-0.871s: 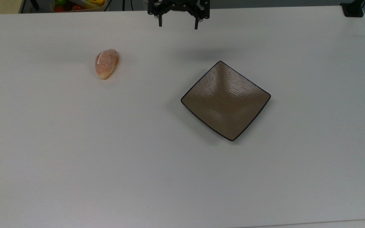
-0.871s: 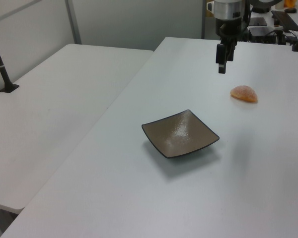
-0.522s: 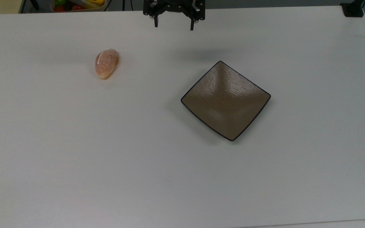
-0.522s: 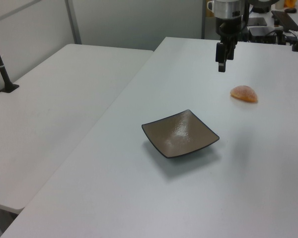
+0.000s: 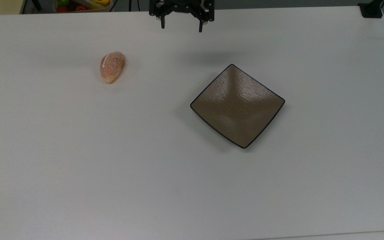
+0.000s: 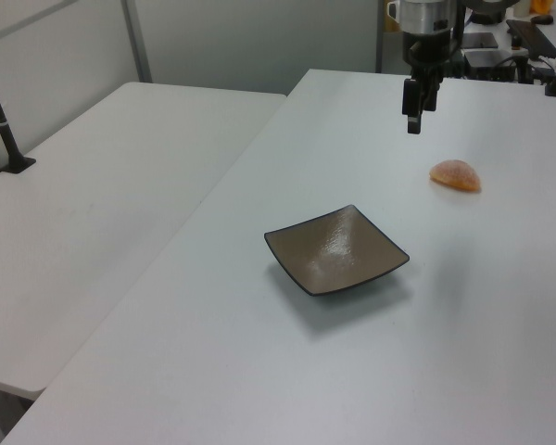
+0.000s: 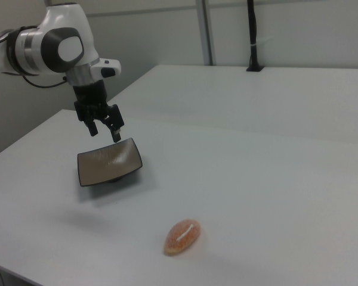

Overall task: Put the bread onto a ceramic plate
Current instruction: 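Move the open gripper over the oval bread roll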

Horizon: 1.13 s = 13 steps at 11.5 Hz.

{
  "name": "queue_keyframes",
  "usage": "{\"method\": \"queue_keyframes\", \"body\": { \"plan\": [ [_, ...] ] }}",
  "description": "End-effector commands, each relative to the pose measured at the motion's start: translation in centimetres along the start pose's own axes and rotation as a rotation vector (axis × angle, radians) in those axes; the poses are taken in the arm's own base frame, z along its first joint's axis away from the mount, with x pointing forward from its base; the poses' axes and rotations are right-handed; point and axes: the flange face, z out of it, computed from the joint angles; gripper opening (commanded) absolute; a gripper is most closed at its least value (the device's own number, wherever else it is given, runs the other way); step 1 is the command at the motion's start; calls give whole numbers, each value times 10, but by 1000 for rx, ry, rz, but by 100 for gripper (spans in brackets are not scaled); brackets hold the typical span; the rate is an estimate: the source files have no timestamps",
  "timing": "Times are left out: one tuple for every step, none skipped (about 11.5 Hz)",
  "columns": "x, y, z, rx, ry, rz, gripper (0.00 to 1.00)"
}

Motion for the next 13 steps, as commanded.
{"method": "queue_keyframes", "body": {
  "plan": [
    [-11, 23, -13, -8, 9, 5, 100],
    [-14, 32, -16, -8, 15, -12, 100],
    [-16, 49, -18, -7, 18, -12, 100],
    [-15, 70, -18, -7, 16, -4, 100],
    [-13, 93, -10, -7, 4, 1, 100],
    [-10, 113, -7, -7, 13, 1, 100],
    [-8, 133, 1, -8, 22, 16, 100],
    [-7, 149, 7, -25, 23, 33, 100],
    [-7, 160, 20, -56, 8, 33, 100],
    [-5, 166, 38, -65, 4, 37, 100],
    [-4, 172, 59, -62, -9, 48, 100],
    [-3, 175, 80, -61, -40, 54, 100],
    [-1, 183, 98, -72, -61, 59, 100]
  ]
}}
